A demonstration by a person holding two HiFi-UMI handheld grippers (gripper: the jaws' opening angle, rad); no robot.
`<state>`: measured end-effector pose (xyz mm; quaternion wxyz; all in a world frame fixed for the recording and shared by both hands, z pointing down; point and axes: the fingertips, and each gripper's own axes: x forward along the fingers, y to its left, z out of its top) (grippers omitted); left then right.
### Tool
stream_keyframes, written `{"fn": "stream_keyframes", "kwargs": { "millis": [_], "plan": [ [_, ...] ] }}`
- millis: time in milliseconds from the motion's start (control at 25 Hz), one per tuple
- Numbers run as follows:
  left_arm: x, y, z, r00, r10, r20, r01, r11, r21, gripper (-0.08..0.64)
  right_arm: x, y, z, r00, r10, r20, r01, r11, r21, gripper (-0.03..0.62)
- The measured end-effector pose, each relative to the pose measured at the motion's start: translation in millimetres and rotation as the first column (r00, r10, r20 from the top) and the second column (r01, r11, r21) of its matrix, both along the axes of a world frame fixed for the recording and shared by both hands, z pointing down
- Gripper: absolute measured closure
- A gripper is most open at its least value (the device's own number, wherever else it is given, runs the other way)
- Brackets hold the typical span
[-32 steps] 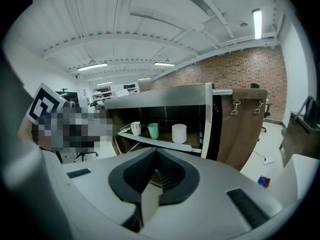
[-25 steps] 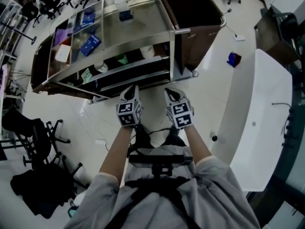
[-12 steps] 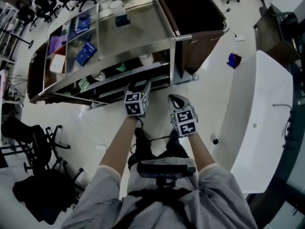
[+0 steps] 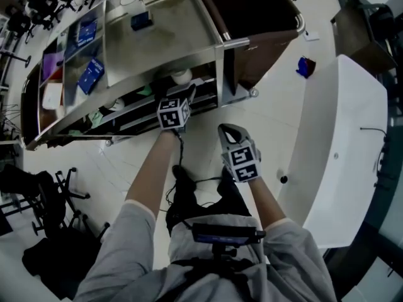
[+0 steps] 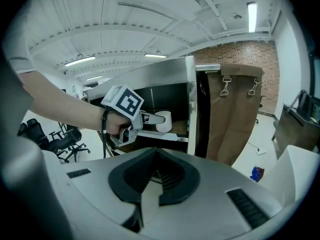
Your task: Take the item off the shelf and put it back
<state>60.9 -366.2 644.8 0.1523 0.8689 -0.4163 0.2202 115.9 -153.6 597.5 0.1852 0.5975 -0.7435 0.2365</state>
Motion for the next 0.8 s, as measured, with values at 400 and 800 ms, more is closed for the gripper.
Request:
{"fn": "stream_keyframes", "kwargs": {
  "millis": [400,800],
  "plan": [
    [12.6,-55.7,34.1,0.994,-0.051,0.092,0.053,0.999,-0.012,0.074,17.4,1.3,23.2,0.999,0.024,0.028,-0.024,1.0,-0.018,0.583],
    [14.6,-71.4,39.8,0.982,-0.042,0.187,0.042,0.999,0.005,0.135,30.3,6.3,27.3,0.999,0.043,0.029,-0.042,0.999,-0.027,0.583]
  ]
}}
